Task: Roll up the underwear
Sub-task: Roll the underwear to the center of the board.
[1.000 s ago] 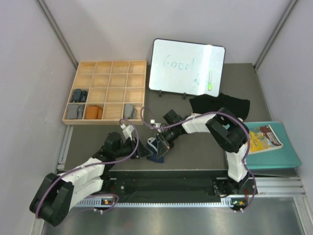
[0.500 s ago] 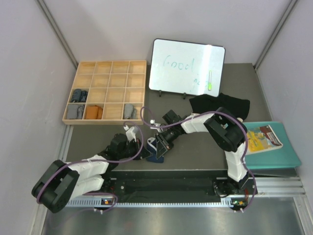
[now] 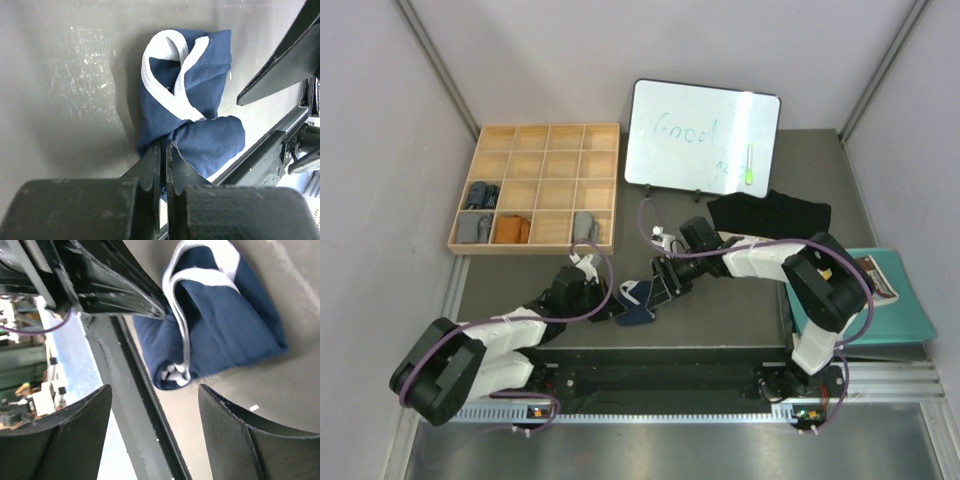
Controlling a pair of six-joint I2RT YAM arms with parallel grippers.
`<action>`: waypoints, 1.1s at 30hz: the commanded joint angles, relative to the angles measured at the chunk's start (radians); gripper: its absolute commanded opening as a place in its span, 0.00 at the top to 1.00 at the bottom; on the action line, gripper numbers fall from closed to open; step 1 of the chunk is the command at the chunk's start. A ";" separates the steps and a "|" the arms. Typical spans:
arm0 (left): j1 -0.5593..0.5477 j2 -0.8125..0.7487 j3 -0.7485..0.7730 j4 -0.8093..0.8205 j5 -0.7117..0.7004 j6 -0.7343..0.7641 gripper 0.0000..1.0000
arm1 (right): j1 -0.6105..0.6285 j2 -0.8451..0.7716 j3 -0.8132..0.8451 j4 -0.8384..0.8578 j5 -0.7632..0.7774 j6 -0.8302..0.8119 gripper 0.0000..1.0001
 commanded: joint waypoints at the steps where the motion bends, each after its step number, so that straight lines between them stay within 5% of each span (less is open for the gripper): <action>1: 0.002 0.048 0.012 -0.032 -0.014 0.035 1.00 | 0.001 -0.036 -0.065 0.127 0.092 0.078 0.31; 11: 0.002 0.060 0.034 -0.031 0.008 0.077 1.00 | 0.008 0.017 -0.168 0.324 0.123 0.273 0.31; 18: 0.002 0.074 0.046 -0.020 0.011 0.075 1.00 | 0.061 0.036 -0.165 0.266 0.223 0.299 0.37; 27: 0.002 0.057 0.051 0.015 0.006 0.034 1.00 | 0.096 0.082 -0.151 0.172 0.348 0.324 0.78; 29: 0.002 0.032 0.060 0.009 0.014 0.026 0.86 | 0.094 0.090 -0.157 0.165 0.368 0.348 0.98; 33: 0.002 -0.052 0.095 -0.072 -0.045 0.012 0.39 | 0.096 0.083 -0.183 0.161 0.401 0.370 1.00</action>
